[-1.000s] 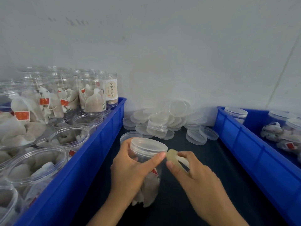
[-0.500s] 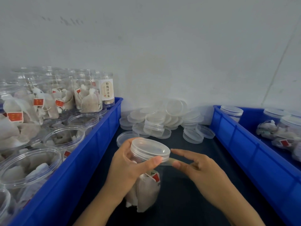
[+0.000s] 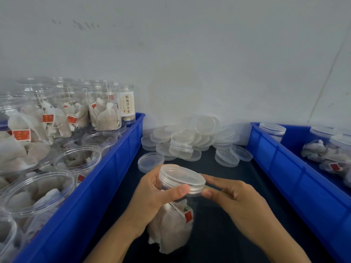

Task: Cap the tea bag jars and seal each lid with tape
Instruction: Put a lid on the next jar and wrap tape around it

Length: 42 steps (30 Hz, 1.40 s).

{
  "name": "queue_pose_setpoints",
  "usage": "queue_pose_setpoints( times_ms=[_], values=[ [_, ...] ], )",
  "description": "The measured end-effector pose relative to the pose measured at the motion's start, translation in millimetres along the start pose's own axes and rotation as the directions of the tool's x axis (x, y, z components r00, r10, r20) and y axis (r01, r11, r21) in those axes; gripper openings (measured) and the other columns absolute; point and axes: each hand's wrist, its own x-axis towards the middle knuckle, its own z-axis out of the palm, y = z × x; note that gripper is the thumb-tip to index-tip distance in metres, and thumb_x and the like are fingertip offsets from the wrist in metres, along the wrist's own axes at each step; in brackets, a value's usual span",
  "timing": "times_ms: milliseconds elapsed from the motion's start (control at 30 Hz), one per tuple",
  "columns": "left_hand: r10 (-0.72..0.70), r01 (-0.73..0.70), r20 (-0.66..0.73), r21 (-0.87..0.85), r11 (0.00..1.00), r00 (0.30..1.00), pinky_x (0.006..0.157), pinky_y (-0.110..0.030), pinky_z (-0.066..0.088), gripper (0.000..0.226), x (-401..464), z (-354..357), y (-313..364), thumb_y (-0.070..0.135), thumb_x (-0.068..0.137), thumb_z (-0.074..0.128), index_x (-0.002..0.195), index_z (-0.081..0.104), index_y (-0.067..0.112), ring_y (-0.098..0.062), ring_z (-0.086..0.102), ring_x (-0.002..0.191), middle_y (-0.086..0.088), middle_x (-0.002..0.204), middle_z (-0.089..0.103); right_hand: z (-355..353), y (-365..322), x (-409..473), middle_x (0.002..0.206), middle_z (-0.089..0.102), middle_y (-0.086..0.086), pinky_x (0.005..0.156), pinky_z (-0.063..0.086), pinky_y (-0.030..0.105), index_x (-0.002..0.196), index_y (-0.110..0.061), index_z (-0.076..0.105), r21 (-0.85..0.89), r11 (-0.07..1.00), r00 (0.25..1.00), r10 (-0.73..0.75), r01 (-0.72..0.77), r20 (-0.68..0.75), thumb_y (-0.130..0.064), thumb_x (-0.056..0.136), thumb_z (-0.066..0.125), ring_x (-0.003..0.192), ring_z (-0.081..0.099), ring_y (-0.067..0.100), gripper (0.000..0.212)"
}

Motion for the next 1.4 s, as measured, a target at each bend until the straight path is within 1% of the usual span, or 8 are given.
queue_pose_setpoints(
  times_ms=[300, 500, 633, 800, 967, 1033, 1100, 1400],
  values=[
    [0.014, -0.014, 0.008, -0.033, 0.999, 1.0, 0.072, -0.01, 0.051, 0.065, 2, -1, -1, 0.047, 0.052, 0.081, 0.11, 0.065, 0.021, -0.008, 0.069, 0.096, 0.004, 0.102, 0.075, -3, -1, -2, 0.111, 0.056, -0.044, 0.081, 0.045, 0.017, 0.11, -0.081, 0.034, -0.053, 0.999, 0.999, 0.003, -0.005, -0.049, -0.081, 0.058, 0.023, 0.102, 0.054, -0.013, 0.053],
    [-0.066, 0.07, 0.036, -0.132, 0.989, 0.997, 0.08, -0.019, 0.054, 0.109, 3, -5, -2, 0.061, 0.032, 0.091, 0.124, 0.042, 0.028, -0.013, 0.069, 0.102, 0.005, 0.106, 0.073, 3, -2, 0, 0.111, 0.055, -0.046, 0.079, 0.041, 0.014, 0.108, -0.084, 0.032, 0.01, 1.0, 1.0, -0.006, 0.006, -0.028, -0.082, 0.059, 0.026, 0.102, 0.054, -0.012, 0.05],
    [-0.063, 0.074, 0.076, -0.152, 0.986, 0.995, 0.079, -0.02, 0.054, 0.107, 2, -4, -4, 0.061, 0.037, 0.09, 0.122, 0.036, 0.026, -0.015, 0.069, 0.102, 0.005, 0.106, 0.073, 6, 3, 3, 0.119, 0.057, -0.038, 0.096, 0.044, 0.026, 0.121, -0.078, 0.03, 0.062, 0.998, 1.0, -0.004, 0.004, -0.002, -0.08, 0.061, 0.032, 0.112, 0.053, -0.007, 0.059],
    [0.088, -0.081, -0.074, 0.086, 0.993, 0.993, 0.078, -0.01, 0.05, 0.065, 0, 0, -5, 0.062, 0.061, 0.071, 0.11, 0.052, 0.024, -0.002, 0.066, 0.098, 0.017, 0.104, 0.069, 14, 5, 3, 0.118, 0.057, -0.037, 0.1, 0.043, 0.025, 0.121, -0.071, 0.04, 0.174, 0.985, 0.999, 0.018, -0.012, -0.029, -0.064, 0.081, 0.047, 0.115, 0.052, -0.008, 0.041],
    [0.233, -0.132, -0.279, 0.338, 0.932, 0.932, 0.081, -0.002, 0.043, 0.041, -7, 10, -7, 0.057, 0.088, 0.045, 0.124, 0.05, 0.04, 0.016, 0.056, 0.104, 0.026, 0.11, 0.06, 29, 0, 1, 0.11, 0.062, -0.027, 0.076, 0.038, 0.009, 0.132, -0.063, 0.032, 0.147, 0.989, 0.993, 0.035, -0.019, -0.111, -0.067, 0.081, 0.032, 0.086, 0.053, -0.012, 0.051],
    [0.256, -0.114, -0.319, 0.403, 0.908, 0.912, 0.082, 0.004, 0.036, 0.054, -9, 15, -6, 0.062, 0.084, 0.036, 0.134, 0.036, 0.042, 0.03, 0.046, 0.103, 0.036, 0.114, 0.051, 34, -2, 0, 0.086, 0.068, -0.02, 0.061, 0.038, 0.007, 0.134, -0.062, 0.024, 0.117, 0.993, 0.991, 0.024, -0.009, -0.134, -0.059, 0.09, 0.027, 0.07, 0.057, -0.009, 0.044],
    [0.21, -0.073, -0.299, 0.409, 0.909, 0.931, 0.08, -0.003, 0.043, 0.068, -9, 18, -4, 0.071, 0.076, 0.04, 0.139, 0.032, 0.044, 0.02, 0.052, 0.104, 0.031, 0.118, 0.053, 37, -3, -2, 0.063, 0.061, -0.014, 0.055, 0.038, 0.01, 0.126, -0.066, 0.017, 0.112, 0.994, 0.986, 0.016, 0.002, -0.163, -0.051, 0.095, 0.026, 0.069, 0.056, -0.013, 0.036],
    [0.07, 0.005, -0.322, 0.226, 0.974, 0.944, 0.079, -0.026, 0.055, 0.075, -2, 9, -2, 0.068, 0.042, 0.077, 0.108, 0.049, 0.043, 0.008, 0.063, 0.089, 0.019, 0.097, 0.065, 37, -9, -6, 0.061, 0.058, -0.015, 0.061, 0.045, 0.016, 0.141, -0.059, 0.013, -0.04, 0.995, 0.981, -0.094, 0.088, -0.168, -0.055, 0.094, 0.025, 0.062, 0.058, -0.002, 0.049]
  ],
)
